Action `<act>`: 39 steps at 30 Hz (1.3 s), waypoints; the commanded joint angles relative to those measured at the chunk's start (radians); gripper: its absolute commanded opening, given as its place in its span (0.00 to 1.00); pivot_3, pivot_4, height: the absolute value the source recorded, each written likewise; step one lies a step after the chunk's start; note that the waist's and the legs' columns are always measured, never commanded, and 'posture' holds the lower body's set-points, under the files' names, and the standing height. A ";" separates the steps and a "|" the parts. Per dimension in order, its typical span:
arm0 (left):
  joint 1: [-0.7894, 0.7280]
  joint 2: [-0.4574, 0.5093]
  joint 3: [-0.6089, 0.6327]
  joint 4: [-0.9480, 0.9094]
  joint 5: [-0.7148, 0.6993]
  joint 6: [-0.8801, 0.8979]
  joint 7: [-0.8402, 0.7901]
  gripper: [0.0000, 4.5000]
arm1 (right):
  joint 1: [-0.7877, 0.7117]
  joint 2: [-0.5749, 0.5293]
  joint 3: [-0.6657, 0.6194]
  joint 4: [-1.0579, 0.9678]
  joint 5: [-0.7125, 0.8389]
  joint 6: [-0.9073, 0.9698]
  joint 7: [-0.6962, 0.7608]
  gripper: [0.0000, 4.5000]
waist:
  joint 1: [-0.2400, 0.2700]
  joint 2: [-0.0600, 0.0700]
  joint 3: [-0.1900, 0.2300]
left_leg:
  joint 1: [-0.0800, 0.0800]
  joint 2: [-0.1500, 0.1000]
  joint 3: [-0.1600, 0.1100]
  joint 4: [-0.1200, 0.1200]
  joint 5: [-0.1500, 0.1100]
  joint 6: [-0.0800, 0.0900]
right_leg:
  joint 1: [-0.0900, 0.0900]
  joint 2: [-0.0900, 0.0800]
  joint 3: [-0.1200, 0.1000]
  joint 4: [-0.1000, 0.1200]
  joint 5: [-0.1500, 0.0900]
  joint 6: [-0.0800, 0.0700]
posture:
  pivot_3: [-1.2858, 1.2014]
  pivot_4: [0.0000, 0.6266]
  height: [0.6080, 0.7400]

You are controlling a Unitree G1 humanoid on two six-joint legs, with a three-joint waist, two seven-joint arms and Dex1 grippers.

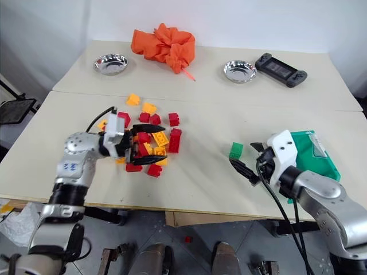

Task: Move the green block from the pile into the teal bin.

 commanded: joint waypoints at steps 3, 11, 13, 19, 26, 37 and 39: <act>0.201 0.101 0.081 -0.253 -0.081 0.117 0.064 0.99 | -0.148 0.060 0.051 0.098 -0.020 0.189 -0.126 1.00 | -0.002 0.000 0.000 | 0.000 0.000 0.000 0.000 0.000 0.000 | 0.000 0.000 0.000 0.000 0.000 0.000 | 0.52 0.24 1.00; 0.282 0.122 0.095 -0.359 -0.101 0.131 0.145 0.99 | -0.263 0.234 0.046 0.136 -0.035 0.390 -0.269 1.00 | -0.003 0.000 0.000 | 0.000 0.000 0.000 0.000 -0.001 0.000 | -0.001 0.000 0.000 0.001 -0.001 -0.001 | 0.52 0.24 1.00; 0.286 0.121 0.088 -0.369 -0.102 0.132 0.153 0.99 | -0.275 0.274 0.051 0.147 -0.058 0.383 -0.294 1.00 | -0.005 0.001 0.000 | 0.000 0.000 0.001 -0.001 -0.001 -0.001 | -0.002 0.000 0.000 0.001 -0.001 -0.001 | 0.52 0.24 1.00; 0.295 0.112 0.069 -0.398 -0.109 0.136 0.170 1.00 | -0.282 0.313 0.063 0.173 -0.147 0.325 -0.329 0.80 | -0.016 0.001 0.000 | 0.000 0.000 0.001 -0.002 -0.001 -0.001 | -0.002 0.000 0.000 0.002 -0.001 -0.002 | 0.52 0.24 1.00; 0.285 0.090 0.032 -0.387 -0.135 0.137 0.154 1.00 | -0.206 0.187 0.097 0.102 -0.234 0.010 -0.124 0.33 | -0.024 0.001 0.000 | 0.000 0.000 0.001 -0.002 -0.001 0.000 | -0.002 0.000 0.000 0.001 -0.001 -0.001 | 0.52 0.24 1.00; 0.262 -0.074 -0.078 -0.307 -0.101 0.065 0.207 1.00 | -0.009 -0.062 -0.429 -0.029 0.028 -0.120 0.187 0.33 | -0.007 0.001 0.000 | 0.000 0.000 0.001 -0.002 -0.001 0.000 | 0.000 0.000 0.000 -0.001 0.000 -0.001 | 0.52 0.24 1.00; 0.244 -0.087 -0.092 -0.285 -0.100 0.056 0.202 1.00 | 0.093 -0.140 -0.467 -0.011 -0.028 -0.169 0.268 0.33 | 0.001 0.001 0.000 | 0.000 0.000 0.001 -0.002 -0.002 0.000 | 0.001 0.000 0.000 -0.002 0.000 -0.001 | 0.52 0.24 1.00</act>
